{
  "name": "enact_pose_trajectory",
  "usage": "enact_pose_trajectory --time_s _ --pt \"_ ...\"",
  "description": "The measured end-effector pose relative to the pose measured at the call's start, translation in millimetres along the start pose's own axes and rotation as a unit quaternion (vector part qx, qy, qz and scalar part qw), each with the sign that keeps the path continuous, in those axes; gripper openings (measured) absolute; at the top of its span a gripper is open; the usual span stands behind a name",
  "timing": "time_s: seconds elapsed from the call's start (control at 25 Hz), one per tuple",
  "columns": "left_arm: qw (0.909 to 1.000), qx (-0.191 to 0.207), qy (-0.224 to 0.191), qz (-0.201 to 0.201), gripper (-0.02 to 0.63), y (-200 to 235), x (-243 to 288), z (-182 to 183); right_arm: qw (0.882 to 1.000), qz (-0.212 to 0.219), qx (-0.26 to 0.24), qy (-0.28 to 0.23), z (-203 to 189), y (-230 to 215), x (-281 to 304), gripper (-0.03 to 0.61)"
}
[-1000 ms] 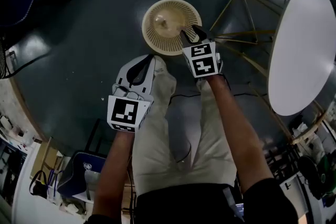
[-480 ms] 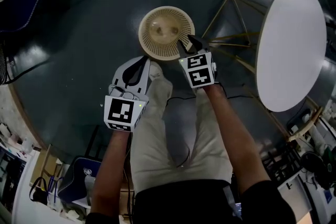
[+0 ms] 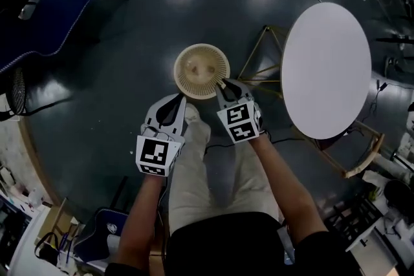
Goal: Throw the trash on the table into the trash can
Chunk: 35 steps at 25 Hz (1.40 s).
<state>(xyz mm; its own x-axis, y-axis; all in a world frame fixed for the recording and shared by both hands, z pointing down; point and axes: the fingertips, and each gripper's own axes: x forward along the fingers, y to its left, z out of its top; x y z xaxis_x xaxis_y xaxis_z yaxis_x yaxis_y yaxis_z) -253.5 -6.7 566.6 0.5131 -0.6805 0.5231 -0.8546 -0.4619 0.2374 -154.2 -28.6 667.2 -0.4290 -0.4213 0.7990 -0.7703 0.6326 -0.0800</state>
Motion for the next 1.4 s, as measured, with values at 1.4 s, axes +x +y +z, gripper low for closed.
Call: enact_pose_trajectory --time_s 1.4 --pt "0.9826 0.088 -0.156 -0.049 0.015 -165.6 -160.2 263.2 0.962 -0.069 0.011 -0.263 209.0 -17.1 -376.7 0.018"
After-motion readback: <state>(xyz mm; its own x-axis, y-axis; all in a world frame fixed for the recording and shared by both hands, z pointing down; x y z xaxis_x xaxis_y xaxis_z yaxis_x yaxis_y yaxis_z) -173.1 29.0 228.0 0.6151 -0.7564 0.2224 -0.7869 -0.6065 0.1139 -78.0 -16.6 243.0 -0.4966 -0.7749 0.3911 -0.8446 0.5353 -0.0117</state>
